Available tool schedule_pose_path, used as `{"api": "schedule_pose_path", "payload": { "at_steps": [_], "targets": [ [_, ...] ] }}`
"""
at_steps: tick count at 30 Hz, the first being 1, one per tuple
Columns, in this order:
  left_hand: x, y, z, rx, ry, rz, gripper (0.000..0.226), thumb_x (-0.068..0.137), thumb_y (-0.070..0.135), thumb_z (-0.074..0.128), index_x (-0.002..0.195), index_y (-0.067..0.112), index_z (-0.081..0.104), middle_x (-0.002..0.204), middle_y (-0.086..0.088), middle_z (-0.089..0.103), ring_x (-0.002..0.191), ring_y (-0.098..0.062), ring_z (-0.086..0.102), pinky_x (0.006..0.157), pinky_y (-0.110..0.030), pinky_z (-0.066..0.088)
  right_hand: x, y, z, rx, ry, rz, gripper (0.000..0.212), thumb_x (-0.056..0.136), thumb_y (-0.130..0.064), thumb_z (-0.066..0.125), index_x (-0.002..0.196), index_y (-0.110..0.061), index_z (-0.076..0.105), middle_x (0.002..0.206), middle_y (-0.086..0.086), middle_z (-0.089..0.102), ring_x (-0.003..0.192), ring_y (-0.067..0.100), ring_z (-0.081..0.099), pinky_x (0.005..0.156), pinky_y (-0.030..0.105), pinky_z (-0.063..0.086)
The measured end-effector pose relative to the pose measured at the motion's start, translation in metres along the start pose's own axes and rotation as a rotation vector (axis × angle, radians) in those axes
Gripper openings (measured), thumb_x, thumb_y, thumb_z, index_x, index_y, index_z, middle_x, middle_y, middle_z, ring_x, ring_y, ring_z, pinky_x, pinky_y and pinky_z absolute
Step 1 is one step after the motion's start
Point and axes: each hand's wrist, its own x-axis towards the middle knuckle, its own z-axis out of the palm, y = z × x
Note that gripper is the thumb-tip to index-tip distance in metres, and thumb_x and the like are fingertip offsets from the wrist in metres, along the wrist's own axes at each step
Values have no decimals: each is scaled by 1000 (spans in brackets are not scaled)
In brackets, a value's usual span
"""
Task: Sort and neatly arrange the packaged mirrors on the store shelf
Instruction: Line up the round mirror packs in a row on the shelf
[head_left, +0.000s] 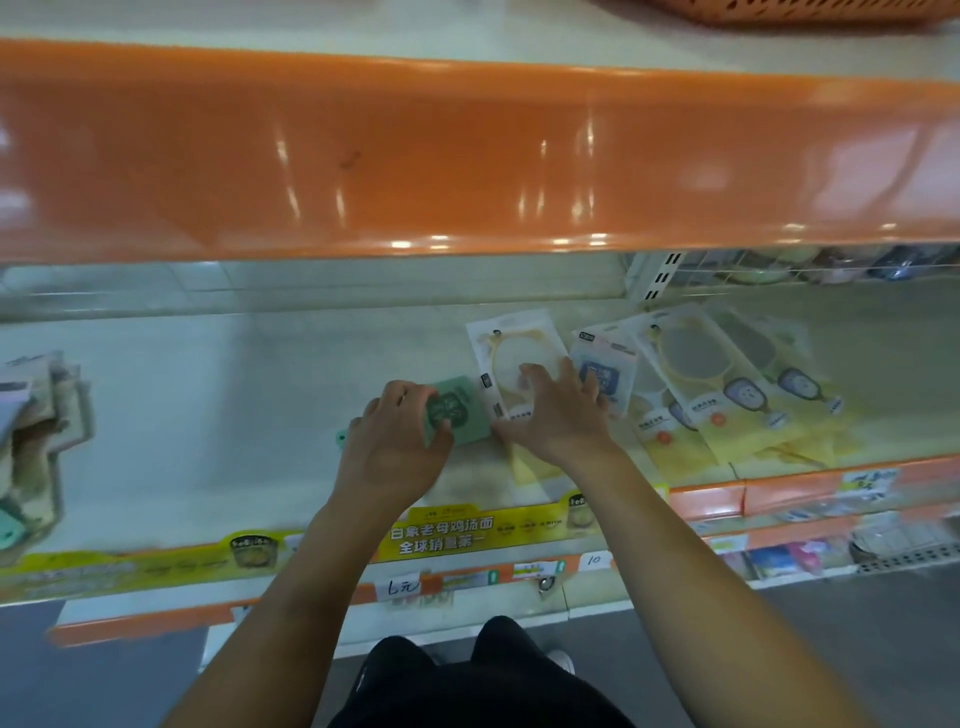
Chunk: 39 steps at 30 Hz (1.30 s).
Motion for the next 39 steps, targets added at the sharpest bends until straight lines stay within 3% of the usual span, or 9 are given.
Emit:
{"api": "schedule_pose_path", "payload": {
  "at_steps": [5,13,18,27,34,39],
  "targets": [
    [-1,0,-3,21,10,7,38,91,37,53,124,18,51,125,-2,49,109,-26,54,88,-42,45,-1,3,-4,-61,-80,-39,87,73,-60,72,144,-36,28,161,13,-6,145,50,-3,114,59,14],
    [1,20,5,45,26,-25,37,91,35,52,124,19,51,123,-1,49,108,-24,53,88,-39,44,-6,3,-7,-130,48,-91,58,79,-52,64,132,-39,43,143,4,29,126,42,29,101,50,30],
    [-2,43,12,45,55,-52,35,89,34,54,121,18,53,119,-1,51,105,-24,55,85,-37,42,-3,14,-11,9,24,-121,46,84,-44,64,128,-41,49,141,2,31,124,40,31,102,50,36],
    [-7,81,21,57,119,-93,37,88,34,57,122,20,54,122,-1,51,106,-26,56,87,-40,45,-5,46,-18,64,93,-212,41,84,-38,62,123,-27,57,138,2,38,122,37,36,97,44,39],
    [-23,98,33,104,165,-116,50,82,47,41,120,18,58,119,-4,56,104,-27,59,81,-43,51,-9,64,-15,124,146,-333,32,86,-38,56,117,-29,60,130,-2,43,118,31,43,97,41,37],
    [-30,104,34,137,156,-168,44,85,41,49,122,17,56,123,-6,55,107,-29,58,82,-43,51,-13,70,-18,162,172,-407,31,91,-34,55,120,-27,60,130,-2,44,116,32,39,98,38,37]
  ]
}}
